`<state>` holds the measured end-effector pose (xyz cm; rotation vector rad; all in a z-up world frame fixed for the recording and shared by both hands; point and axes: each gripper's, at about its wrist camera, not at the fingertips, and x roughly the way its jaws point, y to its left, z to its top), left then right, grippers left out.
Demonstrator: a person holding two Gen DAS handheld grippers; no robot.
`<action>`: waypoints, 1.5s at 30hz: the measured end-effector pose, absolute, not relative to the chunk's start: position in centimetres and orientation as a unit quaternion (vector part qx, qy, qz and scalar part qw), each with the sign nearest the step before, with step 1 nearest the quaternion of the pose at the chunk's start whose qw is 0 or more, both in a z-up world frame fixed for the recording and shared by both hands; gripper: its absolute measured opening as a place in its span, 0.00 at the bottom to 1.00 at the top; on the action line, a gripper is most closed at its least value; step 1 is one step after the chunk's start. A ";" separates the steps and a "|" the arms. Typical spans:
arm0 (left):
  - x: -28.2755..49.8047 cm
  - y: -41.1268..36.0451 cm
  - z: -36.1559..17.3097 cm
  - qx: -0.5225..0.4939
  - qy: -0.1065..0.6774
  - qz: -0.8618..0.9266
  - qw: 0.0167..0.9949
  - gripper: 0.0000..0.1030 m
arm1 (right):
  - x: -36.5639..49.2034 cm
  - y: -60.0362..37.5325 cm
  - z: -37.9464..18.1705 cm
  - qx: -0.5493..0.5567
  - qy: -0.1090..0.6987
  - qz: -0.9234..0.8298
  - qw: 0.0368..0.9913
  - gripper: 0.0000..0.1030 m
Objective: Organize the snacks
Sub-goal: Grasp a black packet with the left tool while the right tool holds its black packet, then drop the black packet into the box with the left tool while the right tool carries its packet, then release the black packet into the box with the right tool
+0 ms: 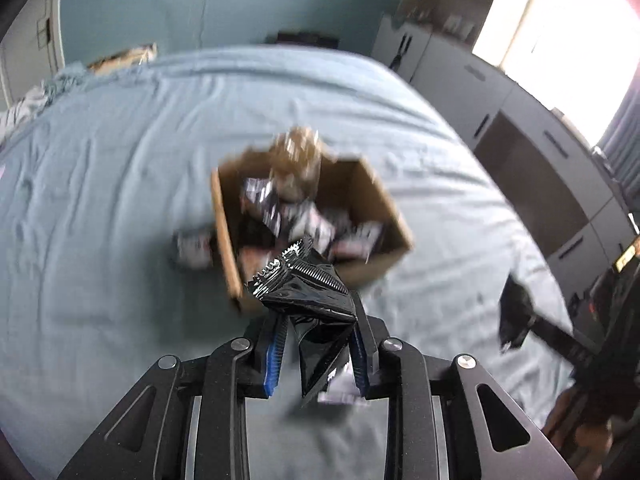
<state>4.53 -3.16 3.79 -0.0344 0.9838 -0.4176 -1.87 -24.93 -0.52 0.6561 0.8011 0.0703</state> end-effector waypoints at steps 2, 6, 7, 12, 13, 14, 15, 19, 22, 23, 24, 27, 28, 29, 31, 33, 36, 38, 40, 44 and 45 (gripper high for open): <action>6.0 -3.0 4.1 -0.033 0.458 -0.199 0.866 0.26 | -1.5 -24.8 -0.7 0.322 0.382 0.039 0.865 0.32; 9.5 -2.6 3.4 -0.044 0.455 -0.183 0.871 0.27 | -0.4 -24.6 -1.1 0.330 0.380 0.051 0.862 0.32; 10.4 -2.7 3.1 -0.038 0.455 -0.186 0.870 0.27 | -0.1 -24.5 -1.1 0.330 0.379 0.052 0.863 0.32; 11.7 -2.4 1.6 -0.014 0.459 -0.187 0.869 0.38 | 1.8 -24.1 -1.7 0.343 0.379 0.061 0.857 0.32; 11.9 -2.2 1.4 -0.017 0.460 -0.187 0.868 0.45 | 2.1 -24.1 -1.9 0.346 0.378 0.062 0.856 0.32; 12.0 -1.8 1.2 -0.023 0.460 -0.183 0.868 0.64 | 2.4 -24.1 -1.9 0.350 0.377 0.063 0.855 0.32; 11.8 -1.5 1.1 -0.028 0.457 -0.178 0.871 0.80 | 2.7 -24.1 -2.0 0.353 0.374 0.064 0.855 0.32; 11.8 -1.1 1.3 -0.018 0.449 -0.159 0.879 0.84 | 4.4 -24.1 -1.3 0.366 0.350 0.075 0.859 0.32; 12.0 -1.2 1.3 0.013 0.460 -0.134 0.878 0.84 | 5.9 -23.6 -0.9 0.362 0.336 0.087 0.865 0.32; 12.1 -1.2 1.2 0.027 0.465 -0.119 0.877 0.84 | 6.3 -23.4 -0.8 0.359 0.335 0.091 0.866 0.32; 12.1 -1.1 1.1 0.036 0.467 -0.112 0.877 0.84 | 6.8 -23.1 -0.5 0.356 0.337 0.097 0.866 0.32; 11.7 -0.8 0.9 0.058 0.470 -0.096 0.876 0.84 | 8.5 -22.5 1.6 0.363 0.321 0.125 0.865 0.32; 11.6 -0.6 0.9 0.062 0.471 -0.092 0.875 0.84 | 9.2 -22.0 2.5 0.362 0.321 0.140 0.864 0.33; 11.3 -0.4 0.8 0.067 0.473 -0.087 0.874 0.84 | 10.2 -21.5 3.3 0.360 0.324 0.154 0.861 0.34; 10.6 0.1 0.7 0.068 0.478 -0.084 0.872 0.84 | 12.1 -20.3 4.3 0.363 0.344 0.180 0.847 0.35; 9.8 0.4 0.8 0.062 0.486 -0.091 0.867 0.84 | 13.8 -19.5 4.5 0.367 0.375 0.195 0.829 0.39; 8.5 0.5 1.0 0.063 0.493 -0.103 0.861 0.84 | 13.9 -19.2 5.1 0.337 0.396 0.182 0.834 0.62; 7.3 0.3 1.4 0.078 0.487 -0.103 0.864 0.84 | 11.6 -19.5 6.0 0.308 0.365 0.171 0.862 0.68; 6.3 -0.1 1.7 0.098 0.480 -0.105 0.865 0.84 | 8.6 -20.1 5.7 0.282 0.346 0.146 0.883 0.82; 4.2 -0.8 1.7 0.139 0.472 -0.113 0.863 0.85 | 3.1 -21.4 2.3 0.247 0.360 0.098 0.894 0.82; 3.8 -0.9 1.7 0.146 0.470 -0.112 0.863 0.85 | 1.8 -21.8 0.5 0.233 0.388 0.070 0.889 0.82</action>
